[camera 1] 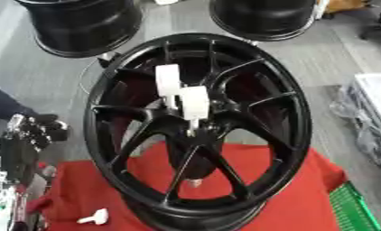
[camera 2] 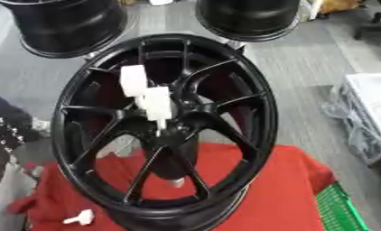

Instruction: Pull the pin out of the wheel hub.

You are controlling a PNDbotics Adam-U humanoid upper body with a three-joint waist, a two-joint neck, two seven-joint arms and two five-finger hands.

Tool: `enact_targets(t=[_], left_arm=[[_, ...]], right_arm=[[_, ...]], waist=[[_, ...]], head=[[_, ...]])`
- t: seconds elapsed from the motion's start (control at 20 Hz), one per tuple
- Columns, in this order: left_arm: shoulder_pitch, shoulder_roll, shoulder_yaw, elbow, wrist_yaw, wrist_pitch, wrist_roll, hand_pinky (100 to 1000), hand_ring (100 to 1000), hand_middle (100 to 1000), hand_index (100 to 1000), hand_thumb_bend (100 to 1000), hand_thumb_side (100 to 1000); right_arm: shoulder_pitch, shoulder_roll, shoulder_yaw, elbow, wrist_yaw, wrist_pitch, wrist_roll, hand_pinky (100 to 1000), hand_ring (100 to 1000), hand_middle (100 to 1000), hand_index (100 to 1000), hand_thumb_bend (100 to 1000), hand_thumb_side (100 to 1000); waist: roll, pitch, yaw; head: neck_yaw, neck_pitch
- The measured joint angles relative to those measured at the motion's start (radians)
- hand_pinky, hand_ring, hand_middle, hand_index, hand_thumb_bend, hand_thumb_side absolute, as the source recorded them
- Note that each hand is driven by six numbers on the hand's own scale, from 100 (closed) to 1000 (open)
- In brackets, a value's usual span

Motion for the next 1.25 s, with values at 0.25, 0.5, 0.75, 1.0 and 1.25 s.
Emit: enact_targets(t=[0.25, 0.5, 0.75, 1.0, 1.25], left_arm=[[-0.017, -0.009, 0.008, -0.005, 0.000, 0.001, 0.011, 619, 564, 517, 658, 112, 1000], [-0.021, -0.009, -0.006, -0.006, 0.000, 0.003, 0.000, 619, 564, 517, 658, 114, 1000], [-0.018, -0.009, -0.028, -0.005, -0.001, 0.009, -0.022, 619, 564, 517, 657, 115, 1000], [-0.007, -0.009, -0.051, -0.005, -0.002, 0.013, -0.046, 619, 564, 518, 657, 116, 1000], [-0.006, -0.009, -0.061, -0.002, -0.002, 0.013, -0.058, 619, 564, 524, 657, 116, 1000]], right_arm=[[0.112, 0.115, -0.114, 0.115, 0.068, 0.070, -0.070, 438, 433, 940, 942, 100, 1000], [0.227, 0.233, -0.230, 0.234, 0.125, 0.141, -0.142, 442, 435, 938, 941, 100, 1000], [0.344, 0.329, -0.274, 0.353, 0.096, 0.215, -0.215, 438, 432, 924, 938, 100, 1000], [0.442, 0.334, -0.242, 0.475, 0.026, 0.290, -0.290, 432, 430, 901, 930, 100, 1000], [0.379, 0.340, -0.227, 0.565, -0.047, 0.290, -0.364, 420, 408, 870, 915, 100, 1000]], waist=[[0.009, 0.024, 0.023], [0.005, 0.024, 0.061], [-0.016, 0.016, 0.100], [-0.016, -0.007, 0.135], [-0.013, -0.008, 0.138]], head=[[-0.022, -0.026], [-0.071, -0.030], [-0.110, -0.027], [-0.137, -0.004], [-0.142, -0.002]])
